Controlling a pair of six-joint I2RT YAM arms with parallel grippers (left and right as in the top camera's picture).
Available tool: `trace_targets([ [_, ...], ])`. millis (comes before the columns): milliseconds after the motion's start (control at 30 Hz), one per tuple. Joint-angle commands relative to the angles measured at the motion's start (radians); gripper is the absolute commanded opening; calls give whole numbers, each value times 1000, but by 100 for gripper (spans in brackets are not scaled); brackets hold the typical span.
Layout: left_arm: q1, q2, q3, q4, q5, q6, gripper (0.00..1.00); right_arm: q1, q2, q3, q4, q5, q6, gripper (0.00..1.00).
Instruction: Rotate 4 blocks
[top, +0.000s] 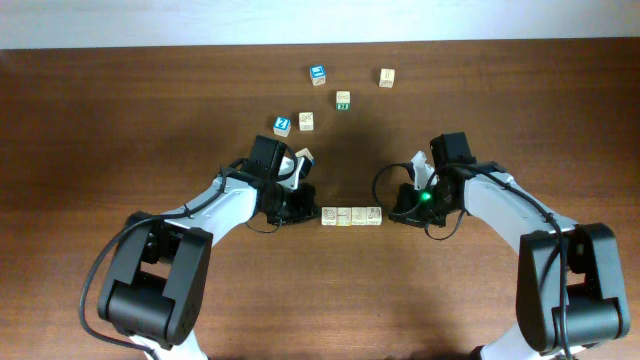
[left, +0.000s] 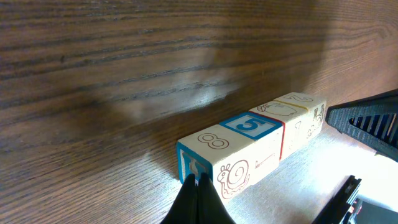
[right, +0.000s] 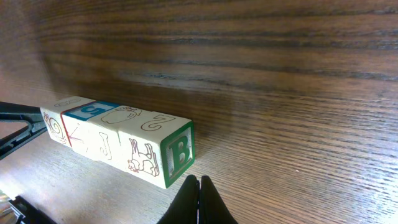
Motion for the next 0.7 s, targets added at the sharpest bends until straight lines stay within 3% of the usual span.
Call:
trace_targets([
  [0,3,10,8,5,22,23,0,6,7,-9,7,-10,-20,4],
  [200,3,10,8,5,22,19,0,24,75,-9,25,-79,-96,5],
  [667,2,10,8,5,22,19,0,18,75,-8,50,-77,-115,4],
])
